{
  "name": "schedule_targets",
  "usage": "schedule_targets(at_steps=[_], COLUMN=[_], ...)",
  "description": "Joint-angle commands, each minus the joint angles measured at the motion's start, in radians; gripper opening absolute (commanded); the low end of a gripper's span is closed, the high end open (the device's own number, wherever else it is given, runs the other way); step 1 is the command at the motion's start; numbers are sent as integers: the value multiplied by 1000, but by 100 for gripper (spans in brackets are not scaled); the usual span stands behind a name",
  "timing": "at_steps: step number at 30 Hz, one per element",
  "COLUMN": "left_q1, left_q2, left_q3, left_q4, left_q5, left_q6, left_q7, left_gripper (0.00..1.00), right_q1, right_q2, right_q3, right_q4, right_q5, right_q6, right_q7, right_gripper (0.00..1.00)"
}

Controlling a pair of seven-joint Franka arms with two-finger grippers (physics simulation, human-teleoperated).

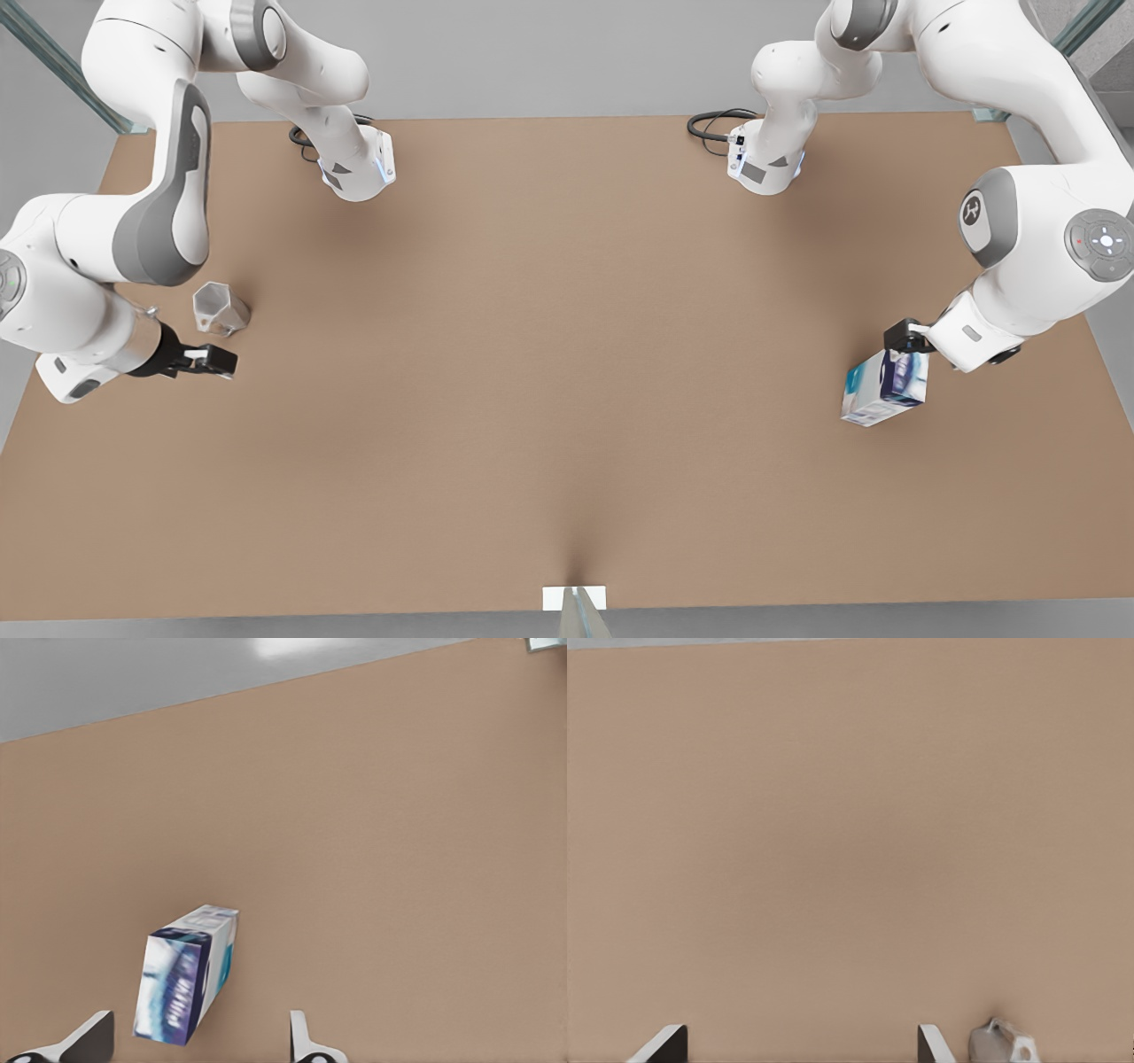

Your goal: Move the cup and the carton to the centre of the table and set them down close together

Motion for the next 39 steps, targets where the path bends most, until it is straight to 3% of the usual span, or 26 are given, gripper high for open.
schedule_targets(at_steps=[1, 5, 7, 10, 16, 29, 39], left_q1=[0, -2, -2, -2, 2, -2, -2], left_q2=[0, 1, 1, 1, -6, 49, 89], left_q3=[0, 0, 0, -2, -2, -5, -9], left_q4=[0, 0, 0, 0, -14, -15, -14], left_q5=[-3, 1, 7, 10, 10, -4, -32], left_q6=[0, 6, 8, 8, 6, 21, 46], left_q7=[0, -4, -3, -6, -4, 2, 3], left_gripper=[100, 100, 100, 100, 100, 100, 100], right_q1=[1, 5, -18, -7, -113, -245, -308], right_q2=[-1, -38, -162, -236, -472, -434, -320], right_q3=[1, -2, -2, -2, 0, -2, -39], right_q4=[-1, -93, -321, -448, -901, -1187, -1183], right_q5=[1, -10, -12, -44, -45, -45, -87], right_q6=[1, 1, 85, 99, 415, 700, 812], right_q7=[0, 2, 2, 0, 3, -143, -284], right_gripper=[100, 100, 100, 100, 100, 100, 100])
